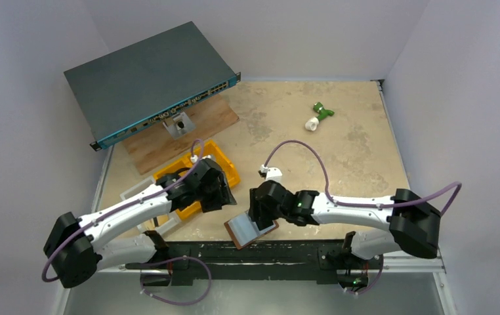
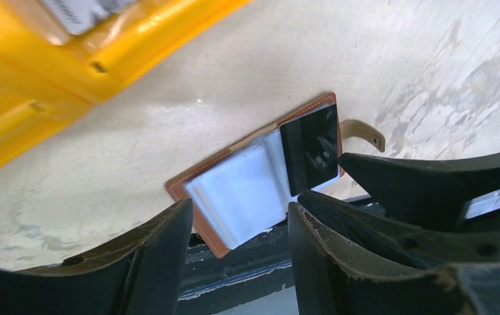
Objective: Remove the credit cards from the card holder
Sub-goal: Remove the credit card from the card holder, then place the credit card in the storage box, then remove the credit card from the card holder.
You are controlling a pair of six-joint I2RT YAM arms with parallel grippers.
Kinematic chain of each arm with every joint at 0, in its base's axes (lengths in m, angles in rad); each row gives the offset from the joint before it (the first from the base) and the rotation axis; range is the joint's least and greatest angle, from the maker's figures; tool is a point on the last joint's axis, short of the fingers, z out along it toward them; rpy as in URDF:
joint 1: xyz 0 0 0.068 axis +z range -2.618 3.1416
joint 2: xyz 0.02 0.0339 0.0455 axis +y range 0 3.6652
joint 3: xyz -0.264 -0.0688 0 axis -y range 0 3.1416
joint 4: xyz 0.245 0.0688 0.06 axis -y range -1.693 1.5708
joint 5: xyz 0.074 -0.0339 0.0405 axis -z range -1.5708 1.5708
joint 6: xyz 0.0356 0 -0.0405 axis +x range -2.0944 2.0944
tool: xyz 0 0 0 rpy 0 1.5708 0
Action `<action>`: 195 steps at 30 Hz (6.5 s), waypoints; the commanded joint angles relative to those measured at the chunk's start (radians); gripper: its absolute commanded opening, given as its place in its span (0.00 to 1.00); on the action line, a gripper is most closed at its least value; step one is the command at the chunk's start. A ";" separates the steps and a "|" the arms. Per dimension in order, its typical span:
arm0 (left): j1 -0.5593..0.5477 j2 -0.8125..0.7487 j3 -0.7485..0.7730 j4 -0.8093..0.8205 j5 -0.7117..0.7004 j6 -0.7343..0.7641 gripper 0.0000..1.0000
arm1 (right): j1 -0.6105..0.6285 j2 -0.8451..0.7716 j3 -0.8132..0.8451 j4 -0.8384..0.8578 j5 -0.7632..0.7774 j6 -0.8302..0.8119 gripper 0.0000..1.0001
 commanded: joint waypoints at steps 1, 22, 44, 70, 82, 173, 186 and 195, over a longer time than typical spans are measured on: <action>0.040 -0.112 -0.020 -0.090 -0.077 -0.027 0.55 | 0.063 0.063 0.091 -0.126 0.180 -0.023 0.57; 0.070 -0.165 -0.040 -0.099 -0.039 0.016 0.55 | 0.162 0.242 0.206 -0.297 0.309 0.019 0.62; 0.071 -0.137 -0.041 -0.079 0.008 0.042 0.54 | 0.143 0.149 0.120 -0.236 0.272 0.002 0.66; 0.071 -0.116 -0.047 -0.056 0.039 0.059 0.54 | 0.099 0.131 0.029 -0.134 0.179 0.030 0.52; 0.069 -0.097 -0.040 -0.015 0.100 0.093 0.54 | 0.055 -0.001 0.013 -0.166 0.189 0.028 0.37; 0.310 0.099 0.294 -0.533 -0.521 0.133 0.51 | -0.087 -0.274 -0.096 0.066 -0.064 -0.046 0.99; 0.311 -0.061 0.270 -0.442 -0.374 0.245 0.71 | -0.085 -0.169 -0.032 0.037 -0.050 -0.096 0.99; 0.306 -0.213 0.153 -0.282 -0.072 0.315 0.72 | 0.030 -0.098 0.012 -0.017 0.012 -0.097 0.82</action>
